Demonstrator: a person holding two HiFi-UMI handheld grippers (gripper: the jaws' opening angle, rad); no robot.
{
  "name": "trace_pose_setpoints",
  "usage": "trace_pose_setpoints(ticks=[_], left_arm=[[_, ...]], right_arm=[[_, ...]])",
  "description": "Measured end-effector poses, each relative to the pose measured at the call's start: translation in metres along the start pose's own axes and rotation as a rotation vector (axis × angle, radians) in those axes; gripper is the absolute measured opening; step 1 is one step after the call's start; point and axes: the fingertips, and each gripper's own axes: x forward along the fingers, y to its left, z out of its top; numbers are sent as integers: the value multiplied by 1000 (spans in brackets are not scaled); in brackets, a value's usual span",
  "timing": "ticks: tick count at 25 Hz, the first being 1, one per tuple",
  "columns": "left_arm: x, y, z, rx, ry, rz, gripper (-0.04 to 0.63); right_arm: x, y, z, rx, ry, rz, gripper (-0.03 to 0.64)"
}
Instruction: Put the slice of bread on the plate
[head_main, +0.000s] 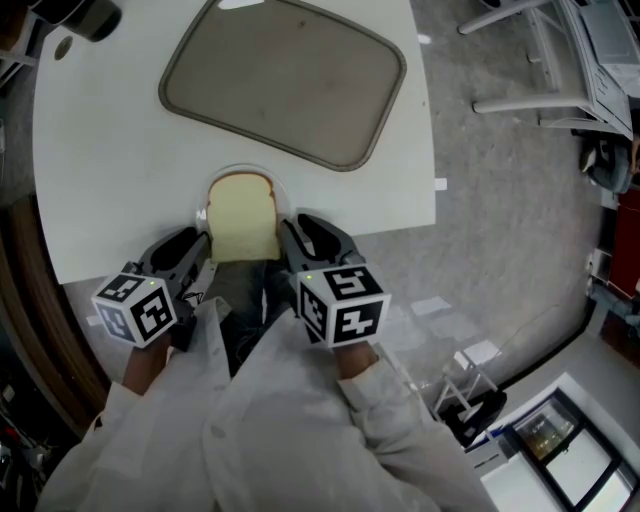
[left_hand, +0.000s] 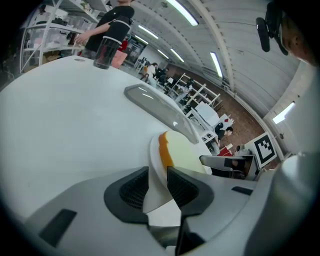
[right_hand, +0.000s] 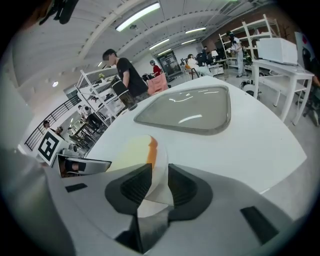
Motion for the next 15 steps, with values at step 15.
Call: trace_pose_setpoints(ticks=[15], left_arm=[[2, 0, 5, -31, -22, -13, 97]], right_arm=[[9, -4, -7, 21, 46, 2, 91]])
